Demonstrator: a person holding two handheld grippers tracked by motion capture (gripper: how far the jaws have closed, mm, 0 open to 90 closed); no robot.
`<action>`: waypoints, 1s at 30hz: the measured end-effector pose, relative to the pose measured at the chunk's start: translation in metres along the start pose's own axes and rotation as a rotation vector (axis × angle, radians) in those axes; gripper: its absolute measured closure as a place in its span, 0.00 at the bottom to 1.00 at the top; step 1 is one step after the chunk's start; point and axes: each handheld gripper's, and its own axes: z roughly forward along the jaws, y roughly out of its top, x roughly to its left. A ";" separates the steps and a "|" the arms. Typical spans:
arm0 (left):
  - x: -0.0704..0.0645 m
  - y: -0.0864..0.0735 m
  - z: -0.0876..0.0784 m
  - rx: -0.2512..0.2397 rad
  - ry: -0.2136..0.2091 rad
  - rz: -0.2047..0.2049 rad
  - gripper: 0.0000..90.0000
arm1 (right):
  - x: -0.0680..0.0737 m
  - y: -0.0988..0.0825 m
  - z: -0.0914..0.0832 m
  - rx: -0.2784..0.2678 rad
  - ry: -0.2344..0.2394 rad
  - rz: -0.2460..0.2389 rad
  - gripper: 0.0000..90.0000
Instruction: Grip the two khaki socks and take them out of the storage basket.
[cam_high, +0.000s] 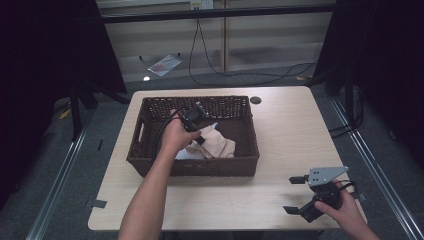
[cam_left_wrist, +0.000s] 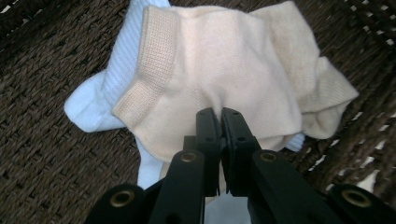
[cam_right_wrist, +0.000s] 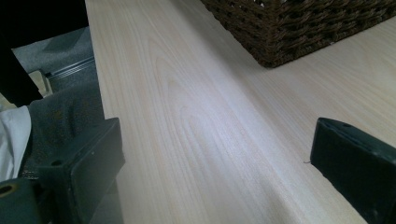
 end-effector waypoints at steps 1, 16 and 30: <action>0.000 -0.001 -0.002 -0.009 -0.002 -0.010 0.96 | 0.000 0.000 0.000 -0.002 0.000 0.000 0.03; 0.001 -0.001 -0.003 -0.015 -0.011 -0.015 0.90 | 0.000 0.000 0.000 0.002 -0.001 0.001 0.03; -0.007 0.006 -0.026 -0.006 -0.029 -0.023 0.98 | 0.000 0.000 0.000 0.001 -0.001 0.002 0.03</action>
